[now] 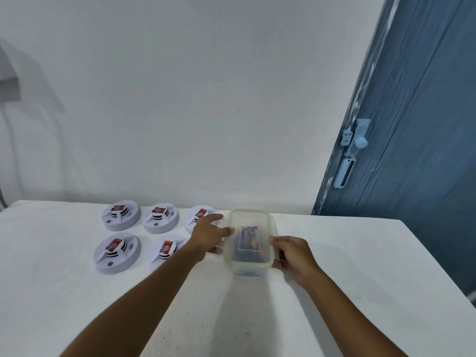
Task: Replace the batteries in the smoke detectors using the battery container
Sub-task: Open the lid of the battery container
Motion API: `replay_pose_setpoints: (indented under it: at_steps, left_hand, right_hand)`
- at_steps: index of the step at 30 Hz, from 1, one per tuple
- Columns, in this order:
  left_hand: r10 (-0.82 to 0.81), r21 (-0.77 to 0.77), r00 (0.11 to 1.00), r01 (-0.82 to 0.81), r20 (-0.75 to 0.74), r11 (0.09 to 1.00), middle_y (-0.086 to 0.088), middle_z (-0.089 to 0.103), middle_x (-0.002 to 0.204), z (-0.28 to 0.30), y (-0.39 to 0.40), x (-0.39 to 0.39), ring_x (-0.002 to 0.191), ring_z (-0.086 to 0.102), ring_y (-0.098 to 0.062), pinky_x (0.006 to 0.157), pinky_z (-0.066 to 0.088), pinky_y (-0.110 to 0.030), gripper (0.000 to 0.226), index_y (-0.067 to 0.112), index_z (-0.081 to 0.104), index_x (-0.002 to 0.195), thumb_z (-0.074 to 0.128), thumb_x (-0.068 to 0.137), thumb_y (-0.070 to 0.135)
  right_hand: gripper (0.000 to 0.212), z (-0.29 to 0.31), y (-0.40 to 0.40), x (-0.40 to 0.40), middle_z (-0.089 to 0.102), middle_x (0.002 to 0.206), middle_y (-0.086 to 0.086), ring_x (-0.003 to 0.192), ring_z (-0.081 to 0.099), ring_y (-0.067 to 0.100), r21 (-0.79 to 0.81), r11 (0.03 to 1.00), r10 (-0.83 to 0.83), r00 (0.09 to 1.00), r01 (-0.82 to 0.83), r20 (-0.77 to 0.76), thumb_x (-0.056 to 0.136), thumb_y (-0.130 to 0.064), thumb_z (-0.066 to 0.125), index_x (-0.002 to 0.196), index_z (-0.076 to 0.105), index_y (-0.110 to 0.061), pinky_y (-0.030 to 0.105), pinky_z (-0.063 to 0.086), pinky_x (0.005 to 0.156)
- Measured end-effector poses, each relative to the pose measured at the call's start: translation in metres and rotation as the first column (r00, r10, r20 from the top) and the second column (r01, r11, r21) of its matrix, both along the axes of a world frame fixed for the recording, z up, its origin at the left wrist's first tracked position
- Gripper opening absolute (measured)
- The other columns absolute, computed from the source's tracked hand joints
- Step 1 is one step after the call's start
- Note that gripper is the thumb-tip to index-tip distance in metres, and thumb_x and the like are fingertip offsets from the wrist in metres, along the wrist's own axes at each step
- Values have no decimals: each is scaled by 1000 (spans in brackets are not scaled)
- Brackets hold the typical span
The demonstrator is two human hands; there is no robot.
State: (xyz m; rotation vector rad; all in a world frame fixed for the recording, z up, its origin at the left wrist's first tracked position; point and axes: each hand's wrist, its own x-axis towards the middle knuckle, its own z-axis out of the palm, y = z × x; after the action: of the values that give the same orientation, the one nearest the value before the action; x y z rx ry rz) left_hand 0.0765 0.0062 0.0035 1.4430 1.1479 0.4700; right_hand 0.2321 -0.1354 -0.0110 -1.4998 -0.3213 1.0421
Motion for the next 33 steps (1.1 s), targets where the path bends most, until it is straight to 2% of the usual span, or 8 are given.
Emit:
replay_pose_setpoints:
  at_steps: [8,12,16,19,21,24,29,33]
  left_hand:
    - [-8,174,999,13,-32,985,-8,60,106,29,-2,2,67,61,-19,49,53,-27,57,15,51,133,75,82,24]
    - [-26,504,997,56,-68,862,0,53,134,63,-12,8,112,55,-20,100,46,-40,45,25,56,129,65,88,40]
    - [-124,-24,899,148,421,989,-2,64,107,102,-48,25,96,64,-24,79,56,-45,35,27,57,115,49,92,53]
    - [-57,-76,818,122,573,990,-10,64,89,105,-51,33,78,67,-25,53,53,-33,35,10,51,123,51,97,33]
    - [10,-183,774,137,633,974,-13,68,96,102,-46,29,80,70,-29,55,57,-40,27,9,48,125,45,99,17]
    - [65,-360,724,261,687,896,-16,70,105,92,-35,21,86,70,-38,71,56,-56,21,10,50,118,42,99,14]
    - [29,-413,767,313,641,855,-18,69,112,77,-37,25,91,69,-39,71,57,-53,22,8,52,117,45,97,12]
    - [-6,-351,826,246,564,903,-18,67,101,71,-48,43,78,69,-32,63,59,-43,14,7,55,107,50,94,5]
  right_hand:
    - [12,32,0,0,60,77,15,69,60,25,104,994,-30,1000,30,1,86,-4,65,78,56,-7,33,56,60]
    - [11,90,0,-7,72,95,19,86,70,39,386,922,-6,999,19,-35,88,-1,62,86,53,-7,48,58,73]
    - [11,121,3,-32,73,85,7,81,71,27,332,934,-66,851,-131,522,84,-19,72,85,63,-13,46,59,73]
    - [7,119,2,-45,73,83,-5,83,69,11,272,903,59,724,-333,688,87,-26,65,87,70,-21,35,58,76]
    - [7,116,-3,-40,71,89,-7,86,66,3,287,907,-13,659,-309,752,89,-18,64,91,70,-19,21,53,74]
    - [27,111,-10,-16,61,113,-7,108,53,9,288,955,-230,420,-77,878,87,-16,66,113,63,-20,29,48,88]
    - [36,104,-21,14,64,104,6,83,65,19,156,987,-15,936,-43,353,88,-19,67,122,54,-14,33,54,69]
    - [7,87,-33,30,70,76,13,61,66,23,133,991,-9,971,-23,240,90,-7,62,95,63,-3,29,51,53]
